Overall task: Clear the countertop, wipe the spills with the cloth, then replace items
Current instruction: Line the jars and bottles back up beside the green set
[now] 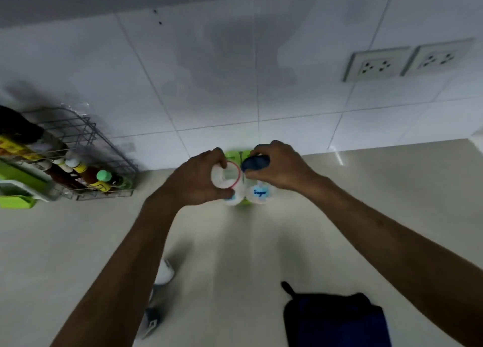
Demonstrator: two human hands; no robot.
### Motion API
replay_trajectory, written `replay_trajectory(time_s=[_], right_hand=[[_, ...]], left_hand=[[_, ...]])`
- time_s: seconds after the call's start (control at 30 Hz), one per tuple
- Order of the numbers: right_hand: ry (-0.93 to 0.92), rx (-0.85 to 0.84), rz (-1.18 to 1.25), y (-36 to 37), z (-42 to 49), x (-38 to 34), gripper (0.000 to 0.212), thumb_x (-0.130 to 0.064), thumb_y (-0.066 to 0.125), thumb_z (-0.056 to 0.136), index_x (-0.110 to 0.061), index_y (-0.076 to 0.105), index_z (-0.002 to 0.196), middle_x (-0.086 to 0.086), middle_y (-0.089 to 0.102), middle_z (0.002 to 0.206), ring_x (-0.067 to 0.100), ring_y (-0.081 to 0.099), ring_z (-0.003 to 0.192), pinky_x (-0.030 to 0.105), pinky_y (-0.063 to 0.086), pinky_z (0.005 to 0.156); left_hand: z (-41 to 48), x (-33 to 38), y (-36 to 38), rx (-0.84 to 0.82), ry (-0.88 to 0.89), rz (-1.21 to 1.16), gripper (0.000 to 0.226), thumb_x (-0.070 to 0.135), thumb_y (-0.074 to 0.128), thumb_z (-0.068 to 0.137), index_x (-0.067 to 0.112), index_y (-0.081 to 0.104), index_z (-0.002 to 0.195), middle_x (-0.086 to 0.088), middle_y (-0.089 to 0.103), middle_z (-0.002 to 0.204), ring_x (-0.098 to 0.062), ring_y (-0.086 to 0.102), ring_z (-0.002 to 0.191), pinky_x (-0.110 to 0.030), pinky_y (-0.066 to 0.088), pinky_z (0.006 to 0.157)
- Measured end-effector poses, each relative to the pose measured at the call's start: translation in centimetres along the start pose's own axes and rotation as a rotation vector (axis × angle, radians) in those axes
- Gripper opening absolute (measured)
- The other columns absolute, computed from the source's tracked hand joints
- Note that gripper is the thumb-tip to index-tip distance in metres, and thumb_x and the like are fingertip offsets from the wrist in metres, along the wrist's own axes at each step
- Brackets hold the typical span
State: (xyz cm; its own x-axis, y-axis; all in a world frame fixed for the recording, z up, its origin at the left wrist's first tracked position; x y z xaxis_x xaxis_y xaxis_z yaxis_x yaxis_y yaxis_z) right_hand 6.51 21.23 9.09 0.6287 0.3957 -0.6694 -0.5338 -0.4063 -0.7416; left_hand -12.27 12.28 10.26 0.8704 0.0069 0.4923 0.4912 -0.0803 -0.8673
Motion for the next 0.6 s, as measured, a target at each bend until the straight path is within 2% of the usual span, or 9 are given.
replay_trajectory(time_s=[0.07,0.13,0.2,0.27,0.37,0.5,0.6], right_hand=[[0.098,0.021,-0.042,-3.3,0.0,4.6,0.056,-0.06,0.085,0.068,-0.029,0.076,0.113,-0.001,0.062,0.096,0.017,0.067,0.079,0.021,0.046,0.052],[0.178,0.024,-0.022,-5.3,-0.1,8.8,0.055,-0.049,0.09,0.07,-0.027,0.073,0.117,0.006,0.062,0.105,0.023,0.071,0.078,0.027,0.054,0.049],[0.206,0.037,-0.008,-6.0,-0.2,11.9,0.063,-0.044,0.092,0.072,-0.03,0.068,0.128,0.009,0.057,0.113,0.026,0.068,0.093,0.034,0.061,0.066],[0.201,0.072,-0.029,-6.2,-0.5,14.4,0.065,-0.041,0.092,0.074,-0.031,0.065,0.132,0.012,0.056,0.114,0.028,0.063,0.104,0.034,0.056,0.083],[0.203,0.103,-0.008,-5.4,-0.8,17.3,0.053,-0.033,0.092,0.075,-0.024,0.068,0.121,0.017,0.057,0.113,0.033,0.063,0.104,0.034,0.053,0.087],[0.227,0.087,-0.046,-3.1,-0.7,19.6,0.04,-0.028,0.093,0.074,-0.018,0.068,0.104,0.012,0.056,0.112,0.034,0.064,0.105,0.029,0.046,0.085],[0.208,0.102,-0.012,-2.0,-0.2,20.1,0.035,-0.024,0.092,0.077,-0.009,0.07,0.1,0.011,0.056,0.119,0.036,0.064,0.109,0.036,0.052,0.099]], left_hand=[[4.4,3.4,2.7,-0.091,0.03,-0.002,0.062,0.05,0.095,0.066,0.035,0.053,0.109,0.01,0.068,0.108,-0.012,0.062,0.09,-0.037,0.051,0.075],[8.1,5.8,5.0,-0.138,0.038,0.001,0.061,0.05,0.094,0.068,0.033,0.053,0.11,0.006,0.069,0.11,-0.022,0.063,0.097,-0.042,0.054,0.083],[11.0,7.1,7.0,-0.14,0.03,0.015,0.06,0.045,0.094,0.068,0.03,0.054,0.111,0.002,0.069,0.113,-0.027,0.064,0.101,-0.045,0.055,0.087],[13.0,7.9,9.0,-0.132,0.021,0.031,0.063,0.039,0.096,0.067,0.026,0.055,0.113,0.0,0.069,0.116,-0.03,0.063,0.104,-0.047,0.056,0.091],[14.6,7.9,12.1,-0.144,-0.016,0.081,0.065,0.038,0.095,0.068,0.025,0.054,0.117,-0.001,0.067,0.12,-0.031,0.064,0.111,-0.047,0.054,0.095],[14.6,6.6,15.5,-0.087,-0.084,0.16,0.06,0.047,0.086,0.076,0.029,0.052,0.121,0.001,0.065,0.128,-0.031,0.065,0.116,-0.042,0.048,0.093],[14.3,6.3,16.2,0.02,-0.101,0.23,0.061,0.054,0.081,0.081,0.031,0.055,0.131,0.004,0.058,0.146,-0.029,0.057,0.134,-0.046,0.042,0.104]])
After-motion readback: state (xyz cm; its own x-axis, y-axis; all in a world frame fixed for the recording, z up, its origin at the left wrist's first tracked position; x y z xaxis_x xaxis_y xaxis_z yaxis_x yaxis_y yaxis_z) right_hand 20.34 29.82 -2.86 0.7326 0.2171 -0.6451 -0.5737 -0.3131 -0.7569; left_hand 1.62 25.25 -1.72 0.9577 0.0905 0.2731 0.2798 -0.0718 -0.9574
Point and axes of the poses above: each hand's wrist, its own z-axis towards the middle knuckle, its own y-axis out of the palm, x = y × z, the point moved 7 cm from there along z, towards the middle knuckle
